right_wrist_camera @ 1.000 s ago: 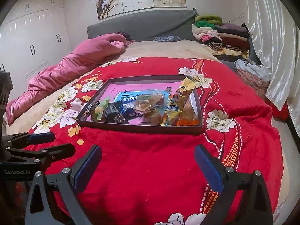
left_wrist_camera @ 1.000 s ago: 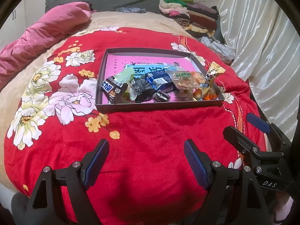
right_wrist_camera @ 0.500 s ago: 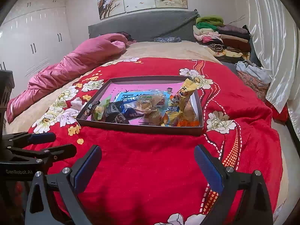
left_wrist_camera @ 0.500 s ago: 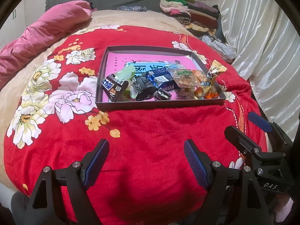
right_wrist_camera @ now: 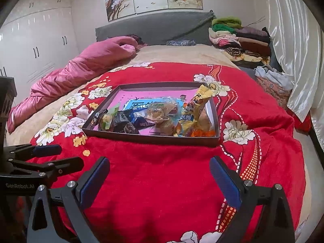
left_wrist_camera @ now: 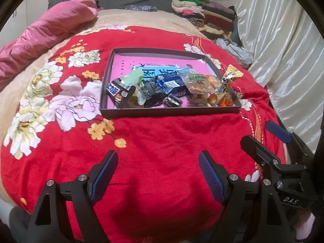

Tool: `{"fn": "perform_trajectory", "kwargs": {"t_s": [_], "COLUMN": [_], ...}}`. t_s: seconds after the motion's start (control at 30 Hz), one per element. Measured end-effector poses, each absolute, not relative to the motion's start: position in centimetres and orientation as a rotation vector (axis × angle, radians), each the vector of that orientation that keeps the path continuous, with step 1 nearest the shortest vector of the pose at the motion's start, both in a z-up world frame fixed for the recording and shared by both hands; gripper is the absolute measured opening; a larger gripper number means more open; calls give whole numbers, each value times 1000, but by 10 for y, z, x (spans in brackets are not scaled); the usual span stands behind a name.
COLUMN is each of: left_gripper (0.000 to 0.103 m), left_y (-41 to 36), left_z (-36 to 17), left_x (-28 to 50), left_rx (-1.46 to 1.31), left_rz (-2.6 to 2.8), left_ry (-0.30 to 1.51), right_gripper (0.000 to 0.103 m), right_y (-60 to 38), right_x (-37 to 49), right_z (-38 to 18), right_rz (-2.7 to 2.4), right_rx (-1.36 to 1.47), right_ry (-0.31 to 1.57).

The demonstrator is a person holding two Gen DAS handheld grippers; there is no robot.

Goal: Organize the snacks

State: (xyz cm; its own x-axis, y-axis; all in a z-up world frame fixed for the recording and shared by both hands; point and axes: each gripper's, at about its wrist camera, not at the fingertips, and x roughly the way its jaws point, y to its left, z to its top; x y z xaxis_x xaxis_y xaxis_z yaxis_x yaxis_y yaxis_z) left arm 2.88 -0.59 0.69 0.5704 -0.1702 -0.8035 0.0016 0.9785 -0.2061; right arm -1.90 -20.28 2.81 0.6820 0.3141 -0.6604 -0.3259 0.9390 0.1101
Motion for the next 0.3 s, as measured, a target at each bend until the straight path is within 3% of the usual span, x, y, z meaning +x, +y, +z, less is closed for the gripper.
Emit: {"fn": "perform_trajectory", "kwargs": {"t_s": [0.3], "left_gripper": [83], "left_y": [12], "left_z": [12], "left_x": [44], "left_rx": [-264], "left_rz": [-72], "left_ry": [878], "right_gripper": [100], "right_y": [-209], "right_x": [-8], "right_z": [24], "right_rz": [346], "right_rx": [-16], "right_ry": [720]}}
